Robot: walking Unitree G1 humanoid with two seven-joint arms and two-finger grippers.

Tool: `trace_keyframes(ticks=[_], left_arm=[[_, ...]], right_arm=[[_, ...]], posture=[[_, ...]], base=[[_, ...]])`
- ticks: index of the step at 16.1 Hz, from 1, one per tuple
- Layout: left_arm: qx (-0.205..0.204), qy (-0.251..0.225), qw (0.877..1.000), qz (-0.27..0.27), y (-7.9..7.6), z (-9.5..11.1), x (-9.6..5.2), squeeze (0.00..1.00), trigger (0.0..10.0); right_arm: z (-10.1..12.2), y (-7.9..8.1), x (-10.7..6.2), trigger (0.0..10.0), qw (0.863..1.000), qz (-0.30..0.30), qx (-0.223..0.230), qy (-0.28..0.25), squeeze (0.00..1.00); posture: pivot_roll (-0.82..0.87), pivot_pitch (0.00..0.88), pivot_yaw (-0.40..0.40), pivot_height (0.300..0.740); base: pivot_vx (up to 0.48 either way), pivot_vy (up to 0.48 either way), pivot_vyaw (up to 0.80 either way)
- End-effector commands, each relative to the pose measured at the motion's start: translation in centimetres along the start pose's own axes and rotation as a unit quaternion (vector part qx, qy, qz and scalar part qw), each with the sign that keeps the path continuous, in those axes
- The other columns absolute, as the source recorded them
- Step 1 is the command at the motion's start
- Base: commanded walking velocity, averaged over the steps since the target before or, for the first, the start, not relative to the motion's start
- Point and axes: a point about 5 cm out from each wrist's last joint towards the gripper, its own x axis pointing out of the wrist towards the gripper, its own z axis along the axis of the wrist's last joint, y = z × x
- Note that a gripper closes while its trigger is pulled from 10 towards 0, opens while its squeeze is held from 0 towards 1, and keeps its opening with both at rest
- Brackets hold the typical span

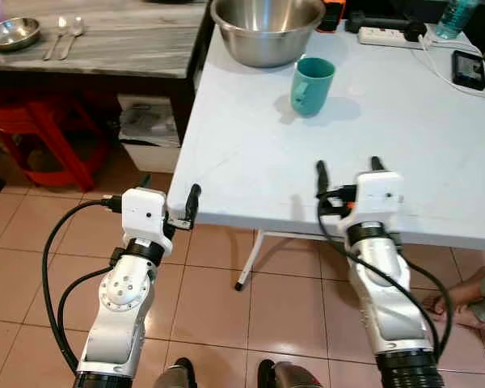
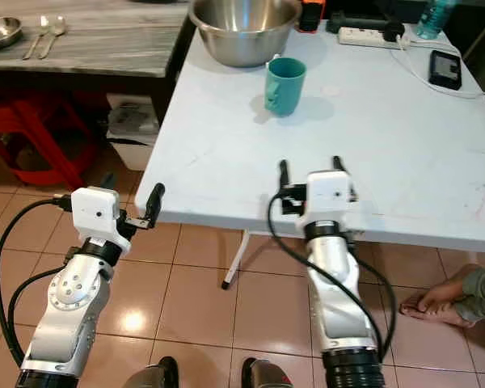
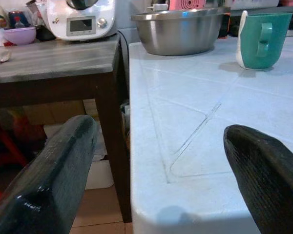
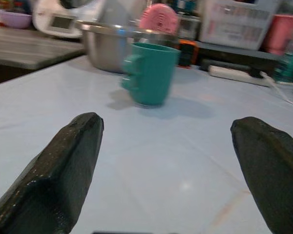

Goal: Setting the table

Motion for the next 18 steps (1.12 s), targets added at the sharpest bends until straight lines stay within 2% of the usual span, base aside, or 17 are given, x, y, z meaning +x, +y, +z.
trace_keyframes(ticks=[1, 18], left_arm=[[-0.003, -0.008, 1.0, -0.01, 0.11, 0.24, -0.31, 0.0, 10.0], [-0.019, -0.003, 0.999, -0.03, -0.53, 0.19, -0.51, 0.0, 10.0]], right_arm=[[0.28, 0.12, 0.22, 10.0, 1.0, 0.005, -0.001, -0.007, 0.0], [0.05, 0.64, -0.04, 10.0, 1.0, 0.007, -0.003, -0.005, 0.0]], posture=[[-0.09, 0.204, 0.005, 0.74], [-0.09, 0.221, 0.008, 0.74]], base=[[0.27, 0.0, 0.0], [0.335, 0.0, 0.0]])
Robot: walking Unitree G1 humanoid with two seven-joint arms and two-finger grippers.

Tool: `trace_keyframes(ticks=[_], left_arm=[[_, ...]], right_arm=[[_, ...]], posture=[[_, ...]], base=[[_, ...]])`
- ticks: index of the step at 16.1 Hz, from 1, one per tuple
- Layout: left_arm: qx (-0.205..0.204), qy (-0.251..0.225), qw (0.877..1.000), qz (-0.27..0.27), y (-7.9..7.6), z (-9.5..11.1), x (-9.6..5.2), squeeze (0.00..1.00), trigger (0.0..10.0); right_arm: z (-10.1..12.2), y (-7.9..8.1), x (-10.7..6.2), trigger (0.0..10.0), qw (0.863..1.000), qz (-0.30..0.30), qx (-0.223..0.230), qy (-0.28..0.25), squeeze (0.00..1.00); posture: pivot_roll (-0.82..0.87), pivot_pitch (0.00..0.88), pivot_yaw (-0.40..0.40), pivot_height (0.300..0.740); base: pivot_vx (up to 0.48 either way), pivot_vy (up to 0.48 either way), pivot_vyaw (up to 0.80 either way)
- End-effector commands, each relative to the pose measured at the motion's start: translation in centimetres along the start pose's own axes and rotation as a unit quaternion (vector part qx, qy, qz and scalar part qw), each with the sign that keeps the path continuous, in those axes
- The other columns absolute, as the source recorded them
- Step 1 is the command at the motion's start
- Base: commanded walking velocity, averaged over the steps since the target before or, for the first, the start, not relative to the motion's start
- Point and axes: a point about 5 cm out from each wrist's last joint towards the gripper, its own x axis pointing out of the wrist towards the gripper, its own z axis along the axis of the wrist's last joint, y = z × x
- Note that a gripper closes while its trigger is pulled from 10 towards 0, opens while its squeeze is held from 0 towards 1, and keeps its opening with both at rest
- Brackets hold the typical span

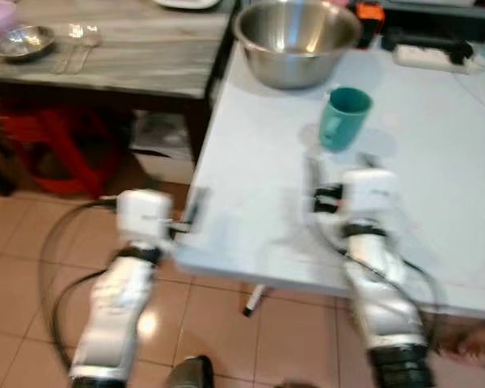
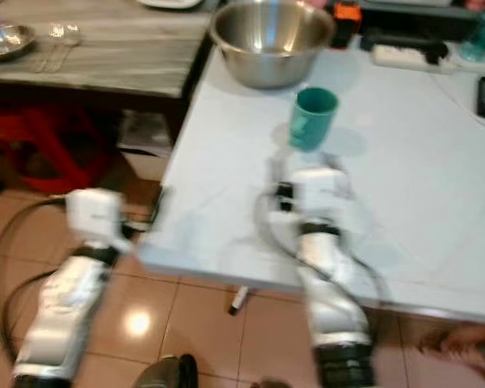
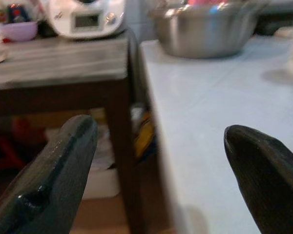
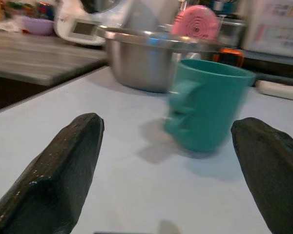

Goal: Setting the table

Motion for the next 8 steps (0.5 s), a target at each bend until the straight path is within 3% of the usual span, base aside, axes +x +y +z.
trace_keyframes(ticks=[1, 7, 8], left_arm=[[-0.009, -0.005, 1.0, -0.013, -0.88, 0.25, 0.07, 0.0, 10.0], [-0.009, -0.001, 1.0, -0.017, -0.98, 0.17, 0.01, 0.0, 10.0], [-0.007, 0.005, 1.0, -0.018, -1.01, 0.02, -0.03, 0.0, 10.0]], right_arm=[[-0.3, -1.15, -0.47, 10.0, 1.0, -0.017, -0.006, 0.005, 0.0], [-0.27, -0.97, -0.38, 10.0, 1.0, -0.016, -0.004, 0.005, 0.0], [0.0, -0.77, -0.18, 10.0, 1.0, -0.014, -0.001, 0.002, 0.0]], posture=[[-0.09, 0.221, 0.008, 0.74], [-0.09, 0.231, 0.01, 0.74], [-0.09, 0.231, 0.01, 0.74]], base=[[0.296, 0.0, 0.0], [0.282, 0.0, 0.0], [0.0, 0.0, 0.0]])
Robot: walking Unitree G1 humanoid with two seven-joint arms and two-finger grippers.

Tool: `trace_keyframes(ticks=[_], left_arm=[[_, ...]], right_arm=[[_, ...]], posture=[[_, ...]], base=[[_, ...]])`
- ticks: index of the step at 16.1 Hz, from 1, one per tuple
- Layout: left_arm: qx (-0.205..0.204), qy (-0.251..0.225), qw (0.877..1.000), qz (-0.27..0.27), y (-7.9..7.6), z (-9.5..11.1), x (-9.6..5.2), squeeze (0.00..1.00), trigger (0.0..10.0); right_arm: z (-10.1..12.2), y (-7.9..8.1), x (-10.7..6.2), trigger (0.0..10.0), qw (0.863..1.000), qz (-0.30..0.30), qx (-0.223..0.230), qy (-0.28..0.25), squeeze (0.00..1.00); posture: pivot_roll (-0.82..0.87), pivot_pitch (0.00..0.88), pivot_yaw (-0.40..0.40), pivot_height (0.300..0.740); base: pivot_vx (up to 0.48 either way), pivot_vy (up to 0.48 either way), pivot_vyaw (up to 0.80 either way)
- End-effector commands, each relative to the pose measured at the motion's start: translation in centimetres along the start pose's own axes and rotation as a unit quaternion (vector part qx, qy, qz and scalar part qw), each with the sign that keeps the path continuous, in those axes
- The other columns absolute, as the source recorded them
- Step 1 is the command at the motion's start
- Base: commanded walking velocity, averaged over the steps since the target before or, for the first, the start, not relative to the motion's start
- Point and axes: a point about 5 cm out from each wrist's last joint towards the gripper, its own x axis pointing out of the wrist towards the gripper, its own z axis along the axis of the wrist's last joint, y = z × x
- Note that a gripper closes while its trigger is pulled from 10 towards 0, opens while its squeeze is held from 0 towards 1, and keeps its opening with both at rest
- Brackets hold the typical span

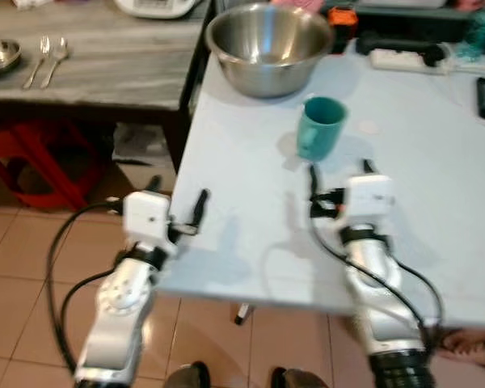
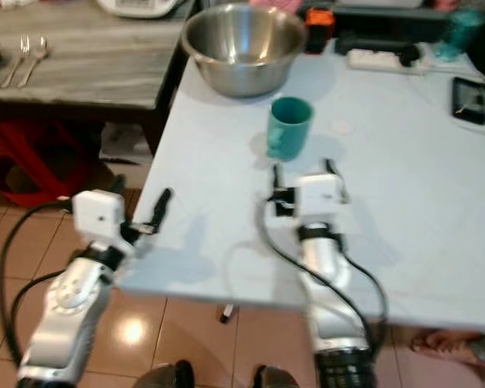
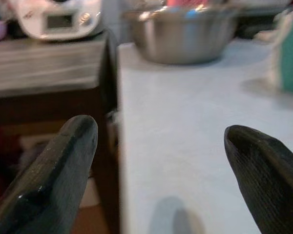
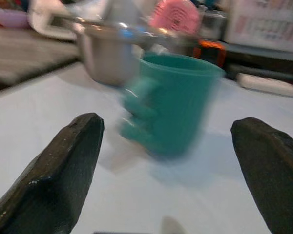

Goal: Setting the table

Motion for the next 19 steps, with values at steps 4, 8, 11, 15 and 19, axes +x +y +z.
trace_keyframes(ticks=[4, 8, 11, 15, 19], left_arm=[[-0.019, -0.003, 0.997, -0.081, -1.7, 0.2, -0.4, 0.0, 10.0], [0.002, -0.015, 0.993, -0.12, -2.3, 0.7, -1.1, 0.0, 10.0], [0.0, -0.01, 0.992, -0.123, -2.2, 0.7, -1.8, 0.0, 10.0], [0.003, -0.006, 0.991, -0.134, -2.1, 0.9, -2.4, 0.0, 10.0], [0.007, -0.001, 0.991, -0.133, -1.7, 1.0, -2.7, 0.0, 10.0]], right_arm=[[0.4, -0.2, 0.4, 10.0, 1.0, -0.006, 0.013, -0.004, 0.0], [0.4, 0.1, 0.7, 10.0, 1.0, -0.01, 0.029, 0.005, 0.0], [0.2, 0.8, 0.7, 10.0, 0.999, -0.012, 0.025, 0.02, 0.0], [0.1, 0.8, 1.4, 10.0, 0.999, -0.03, 0.006, 0.023, 0.0], [0.8, 1.1, 2.3, 10.0, 1.0, -0.026, 0.009, 0.01, 0.0]], posture=[[-0.08, 0.25, 0.014, 0.74], [-0.07, 0.272, 0.02, 0.74], [-0.06, 0.295, 0.024, 0.74], [-0.05, 0.319, 0.036, 0.74], [-0.04, 0.331, 0.036, 0.74]], base=[[0.0, 0.0, 0.0], [0.0, 0.0, 0.0], [0.0, 0.0, 0.0], [0.0, 0.0, 0.0], [0.0, 0.0, 0.0]])
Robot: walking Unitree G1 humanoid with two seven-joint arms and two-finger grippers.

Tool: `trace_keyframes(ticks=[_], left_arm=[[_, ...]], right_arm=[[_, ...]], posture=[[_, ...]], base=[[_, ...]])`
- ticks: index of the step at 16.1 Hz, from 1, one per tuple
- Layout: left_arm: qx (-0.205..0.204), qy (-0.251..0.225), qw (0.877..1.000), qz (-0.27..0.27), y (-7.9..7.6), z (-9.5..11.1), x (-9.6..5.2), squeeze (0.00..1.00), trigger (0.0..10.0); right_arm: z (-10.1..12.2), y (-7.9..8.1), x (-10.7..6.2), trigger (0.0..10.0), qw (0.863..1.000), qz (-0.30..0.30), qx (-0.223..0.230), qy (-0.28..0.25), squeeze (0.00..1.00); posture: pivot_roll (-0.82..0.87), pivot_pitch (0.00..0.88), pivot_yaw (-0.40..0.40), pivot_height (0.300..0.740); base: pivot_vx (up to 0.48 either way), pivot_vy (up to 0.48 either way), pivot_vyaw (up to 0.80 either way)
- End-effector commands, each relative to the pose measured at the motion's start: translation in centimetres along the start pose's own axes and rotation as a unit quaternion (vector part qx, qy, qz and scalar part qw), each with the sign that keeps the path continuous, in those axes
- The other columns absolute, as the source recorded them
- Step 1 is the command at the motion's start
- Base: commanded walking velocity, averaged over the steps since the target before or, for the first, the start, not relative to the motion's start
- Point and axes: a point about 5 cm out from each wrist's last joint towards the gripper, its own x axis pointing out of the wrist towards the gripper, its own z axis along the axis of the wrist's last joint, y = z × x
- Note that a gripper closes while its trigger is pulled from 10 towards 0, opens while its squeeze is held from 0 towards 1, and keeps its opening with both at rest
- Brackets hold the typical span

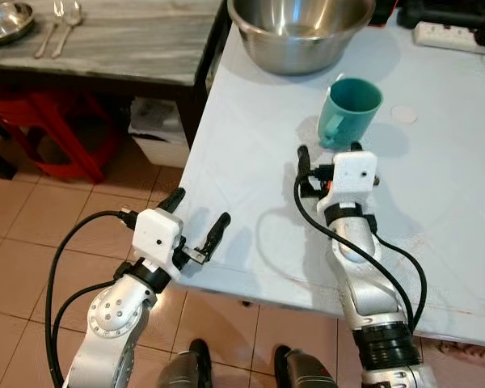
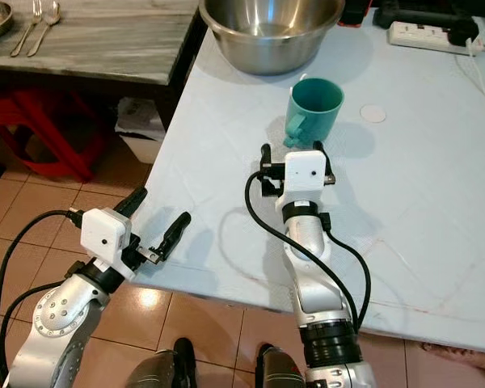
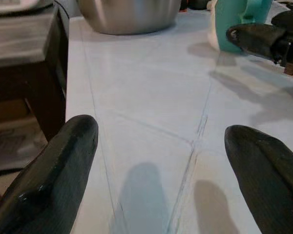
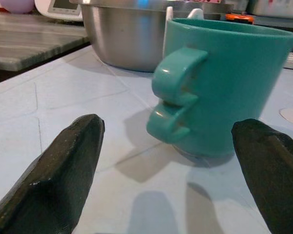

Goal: Setting the table

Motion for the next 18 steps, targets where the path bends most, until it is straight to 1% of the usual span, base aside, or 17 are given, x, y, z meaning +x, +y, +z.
trace_keyframes(ticks=[1, 3, 4, 7, 8, 11, 13, 16, 18], left_arm=[[-0.002, 0.005, 1.0, 0.001, 0.1, 0.0, -0.4, 0.0, 10.0], [-0.005, 0.007, 1.0, 0.002, 0.0, -0.1, -0.5, 0.0, 10.0], [-0.006, 0.008, 1.0, 0.001, -0.1, -0.2, -0.4, 0.0, 10.0], [-0.009, 0.005, 1.0, 0.001, -0.1, -0.2, -0.1, 0.0, 10.0], [-0.009, 0.004, 1.0, 0.002, -0.1, -0.2, -0.1, 0.0, 10.0], [-0.007, 0.005, 1.0, 0.004, 0.0, -0.2, -0.1, 0.0, 10.0], [-0.008, 0.004, 1.0, 0.003, 0.1, -0.3, 0.1, 0.0, 10.0], [-0.008, 0.002, 1.0, 0.003, 0.2, -0.3, 0.3, 0.0, 10.0], [-0.007, 0.0, 1.0, 0.002, 0.2, -0.3, 0.5, 0.0, 10.0]], right_arm=[[0.0, 0.3, 0.2, 10.0, 1.0, 0.002, -0.007, 0.0, 0.0], [0.3, 1.0, 0.6, 10.0, 1.0, 0.029, 0.002, -0.004, 0.0], [0.7, 1.2, 1.0, 10.0, 0.999, 0.034, -0.003, -0.012, 0.0], [1.6, 1.2, 2.0, 10.0, 0.999, 0.027, 0.006, -0.03, 0.0], [1.7, 1.1, 2.1, 10.0, 0.999, 0.023, 0.004, -0.032, 0.0], [1.8, 0.3, 1.9, 10.0, 0.999, 0.006, -0.002, -0.037, 0.0], [1.4, -0.5, 1.5, 10.0, 0.999, -0.011, -0.009, -0.033, 0.0], [1.1, -1.3, 1.3, 10.0, 0.999, -0.024, -0.013, -0.029, 0.0], [1.0, -2.1, 1.1, 10.0, 0.999, -0.038, -0.021, -0.028, 0.0]], posture=[[-0.04, 0.332, 0.031, 0.74], [-0.04, 0.332, 0.031, 0.74], [-0.04, 0.329, 0.026, 0.74], [-0.04, 0.32, 0.02, 0.74], [-0.04, 0.317, 0.018, 0.74], [-0.04, 0.314, 0.02, 0.74], [-0.05, 0.313, 0.024, 0.74], [-0.06, 0.308, 0.028, 0.74], [-0.06, 0.302, 0.029, 0.74]], base=[[0.0, 0.0, 0.0], [0.0, 0.0, 0.0], [0.0, 0.0, 0.0], [0.0, 0.0, 0.0], [0.0, 0.0, 0.0], [0.0, 0.0, 0.0], [0.0, 0.0, 0.0], [0.0, 0.0, 0.0], [0.0, 0.0, 0.0]])
